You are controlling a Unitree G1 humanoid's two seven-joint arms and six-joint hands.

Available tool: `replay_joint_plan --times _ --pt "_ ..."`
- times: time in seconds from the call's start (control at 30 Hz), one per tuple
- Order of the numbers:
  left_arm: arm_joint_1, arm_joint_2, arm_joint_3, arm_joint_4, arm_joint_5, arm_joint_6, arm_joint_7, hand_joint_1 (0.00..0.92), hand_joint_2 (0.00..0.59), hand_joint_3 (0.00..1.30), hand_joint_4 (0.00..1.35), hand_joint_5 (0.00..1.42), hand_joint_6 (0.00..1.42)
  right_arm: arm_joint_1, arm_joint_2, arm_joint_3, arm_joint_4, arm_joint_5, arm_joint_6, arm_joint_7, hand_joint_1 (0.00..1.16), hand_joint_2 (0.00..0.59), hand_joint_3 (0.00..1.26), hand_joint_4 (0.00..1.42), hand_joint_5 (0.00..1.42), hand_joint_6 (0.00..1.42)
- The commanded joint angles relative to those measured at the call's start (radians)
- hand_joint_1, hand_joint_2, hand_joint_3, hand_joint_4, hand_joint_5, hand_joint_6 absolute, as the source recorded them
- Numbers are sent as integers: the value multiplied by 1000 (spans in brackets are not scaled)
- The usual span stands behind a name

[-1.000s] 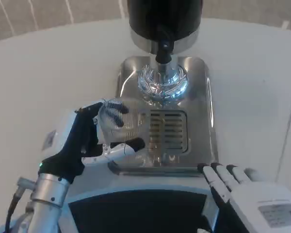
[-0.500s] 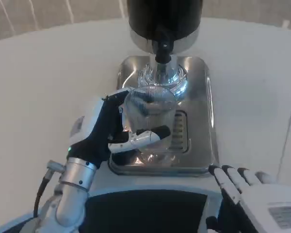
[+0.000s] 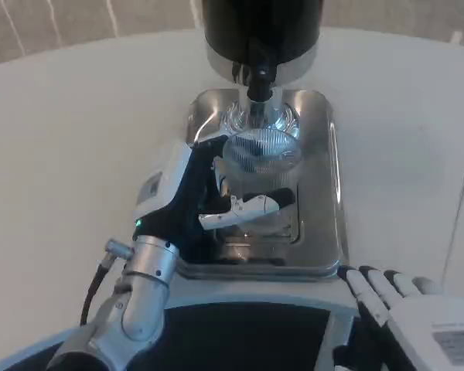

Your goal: Grasp the cup under the faucet to collect the drink, then remove the cup.

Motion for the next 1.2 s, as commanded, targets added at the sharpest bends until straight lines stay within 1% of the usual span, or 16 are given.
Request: replay_joint_plan --times 0.03,0.1,0.13,0.17,0.2,0.23,0.33,0.37,0.43,0.63,0.73,0.77,0.87,1.0,1.1,1.2 --pt "-16 9 -15 15 8 15 20 550 16 618 707 1073 1338 6 3 -7 -27 9 -7 22 184 561 0 0 0 0" --pt "-15 17 -19 19 9 19 21 516 36 555 570 988 1306 4 6 -6 -27 8 -8 26 184 561 0 0 0 0" --pt "-14 23 -22 21 9 19 21 481 55 521 515 915 1263 1 8 -3 -25 6 -8 28 184 560 0 0 0 0" --pt "-13 28 -24 22 9 16 20 403 71 462 420 828 1182 -5 10 0 -21 4 -8 30 184 560 0 0 0 0" --pt "-12 32 -26 22 8 15 20 368 80 430 375 773 1110 -10 12 2 -16 2 -7 31 184 560 0 0 0 0" --pt "-11 35 -29 22 9 13 21 339 80 389 299 670 991 -17 14 4 -11 0 -7 31 184 559 0 0 0 0" --pt "-11 46 -38 21 13 3 24 285 66 302 157 434 610 -31 15 6 1 -2 -4 32 182 554 0 0 0 0" --pt "-11 49 -40 20 14 1 25 277 63 290 138 399 555 -35 14 5 5 -1 -3 31 182 553 0 0 0 0" --pt "-12 56 -44 19 16 -1 29 272 63 273 121 369 504 -41 13 4 10 1 -2 31 181 552 0 0 0 0" --pt "-15 67 -47 17 20 -2 34 258 66 271 100 346 448 -48 14 6 20 1 0 31 179 550 0 0 0 0" --pt "-15 72 -44 16 23 -6 31 242 57 244 79 328 423 -51 13 7 21 1 -1 32 179 549 0 0 0 0" --pt "-12 78 -43 13 23 -14 30 237 57 227 76 326 413 -53 12 6 21 2 -2 30 178 549 0 0 0 0" --pt "7 103 -37 0 21 -49 43 223 54 113 43 331 406 -59 11 5 24 5 -2 29 178 549 0 0 0 0" --pt "32 132 -27 -16 17 -81 61 218 55 106 42 332 412 -69 11 5 38 8 3 26 178 549 0 0 0 0" --pt "69 177 -10 -49 9 -114 65 204 47 105 49 332 419 -84 18 16 55 5 5 21 178 549 0 0 0 0" --pt "95 204 5 -69 -2 -127 55 199 47 111 61 332 420 -97 27 26 65 4 8 15 178 549 0 0 0 0"
